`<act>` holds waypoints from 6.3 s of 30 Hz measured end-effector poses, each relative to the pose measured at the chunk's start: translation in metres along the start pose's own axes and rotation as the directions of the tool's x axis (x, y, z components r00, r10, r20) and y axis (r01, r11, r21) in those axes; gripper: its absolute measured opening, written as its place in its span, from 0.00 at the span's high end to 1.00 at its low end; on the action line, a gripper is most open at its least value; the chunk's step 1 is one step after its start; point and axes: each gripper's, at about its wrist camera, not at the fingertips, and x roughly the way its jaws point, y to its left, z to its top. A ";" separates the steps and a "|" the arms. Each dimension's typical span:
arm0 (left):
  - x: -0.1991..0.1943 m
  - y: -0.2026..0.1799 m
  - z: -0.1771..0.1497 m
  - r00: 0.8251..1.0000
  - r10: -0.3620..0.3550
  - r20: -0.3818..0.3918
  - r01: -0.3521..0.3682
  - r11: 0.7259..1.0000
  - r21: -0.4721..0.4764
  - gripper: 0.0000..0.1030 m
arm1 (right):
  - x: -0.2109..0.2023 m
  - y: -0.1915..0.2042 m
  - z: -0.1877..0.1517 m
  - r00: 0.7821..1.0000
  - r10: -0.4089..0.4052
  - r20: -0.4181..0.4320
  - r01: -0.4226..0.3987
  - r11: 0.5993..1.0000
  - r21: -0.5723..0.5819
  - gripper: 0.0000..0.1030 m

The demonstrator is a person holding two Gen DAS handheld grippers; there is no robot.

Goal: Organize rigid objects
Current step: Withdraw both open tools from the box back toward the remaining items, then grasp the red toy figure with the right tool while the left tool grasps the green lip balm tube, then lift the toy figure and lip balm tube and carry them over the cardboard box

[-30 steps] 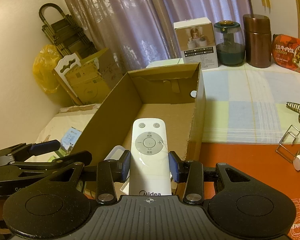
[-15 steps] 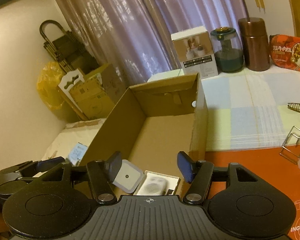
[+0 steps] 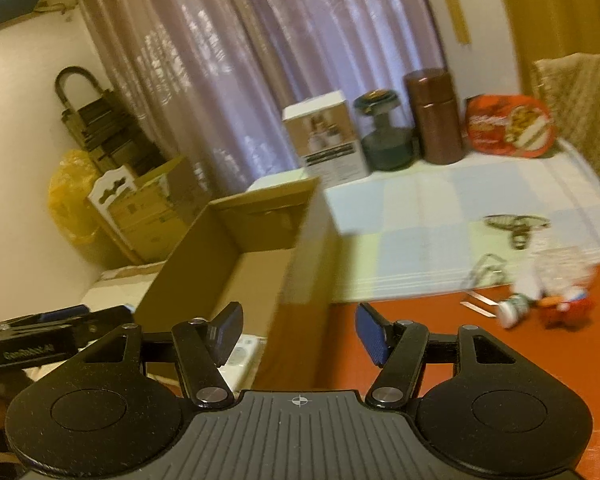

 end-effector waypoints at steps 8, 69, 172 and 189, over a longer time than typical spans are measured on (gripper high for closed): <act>-0.022 -0.044 -0.009 0.999 -0.049 0.017 0.050 0.999 -0.018 0.15 | -0.056 -0.031 -0.001 0.995 -0.078 0.064 0.079 0.997 -0.012 0.38; 0.204 -0.208 -0.063 0.966 -0.173 -0.192 0.202 0.969 0.142 0.15 | 0.037 -0.231 -0.053 0.958 -0.287 0.019 0.286 0.942 -0.175 0.30; 0.138 -0.232 -0.064 0.951 -0.268 -0.157 0.298 0.929 0.219 0.74 | -0.035 -0.214 -0.052 0.933 -0.353 0.076 0.358 0.932 -0.065 0.37; 0.035 -0.195 -0.047 0.968 -0.238 -0.082 0.249 0.954 0.167 0.74 | -0.104 -0.147 -0.037 0.944 -0.304 0.130 0.314 0.947 -0.067 0.37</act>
